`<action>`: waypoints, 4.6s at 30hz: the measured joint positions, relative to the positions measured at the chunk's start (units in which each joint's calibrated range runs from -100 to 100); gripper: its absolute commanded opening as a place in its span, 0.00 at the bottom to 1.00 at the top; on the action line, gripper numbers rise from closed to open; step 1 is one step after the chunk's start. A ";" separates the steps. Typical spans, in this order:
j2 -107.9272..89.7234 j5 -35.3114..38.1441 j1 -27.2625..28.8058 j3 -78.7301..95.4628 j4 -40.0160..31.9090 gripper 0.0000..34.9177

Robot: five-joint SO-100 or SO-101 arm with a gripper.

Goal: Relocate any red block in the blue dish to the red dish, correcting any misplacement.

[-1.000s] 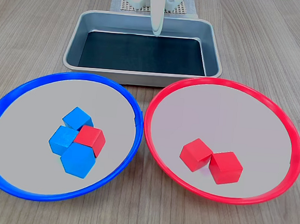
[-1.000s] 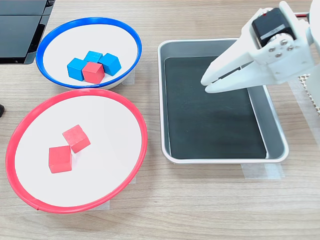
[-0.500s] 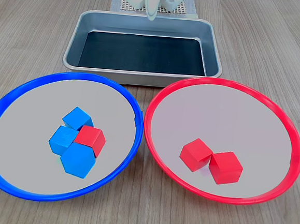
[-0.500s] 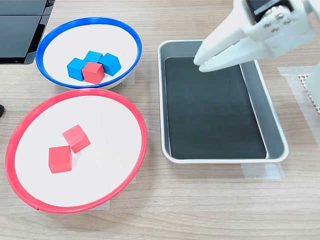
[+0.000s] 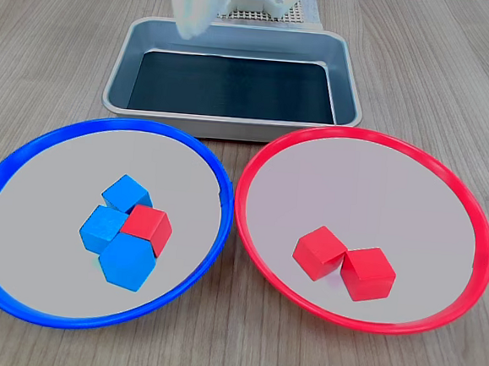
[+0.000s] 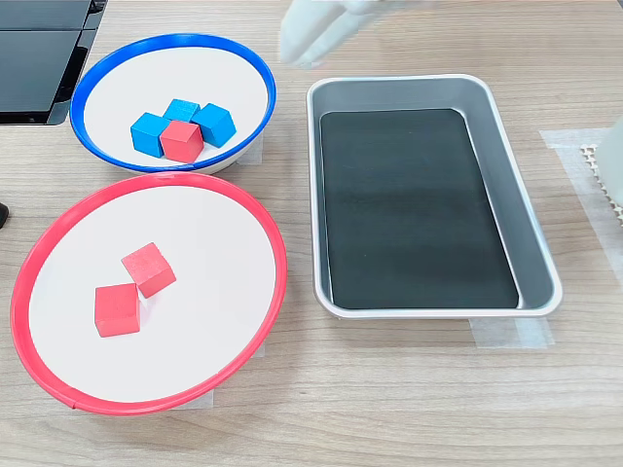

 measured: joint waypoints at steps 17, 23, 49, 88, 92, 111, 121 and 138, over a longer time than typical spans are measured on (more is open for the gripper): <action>33.08 11.38 5.22 -28.77 -2.37 0.31; 39.73 11.67 5.22 -34.85 -2.37 0.37; 47.83 11.38 3.27 -40.47 -1.88 0.40; 51.66 10.50 2.04 -43.19 -1.96 0.41; 52.09 10.50 1.95 -43.19 -1.96 0.41; 55.33 10.40 4.25 -45.01 -2.61 0.38; 55.41 10.26 4.16 -45.01 -2.69 0.36; 55.75 9.33 3.72 -45.01 -2.45 0.01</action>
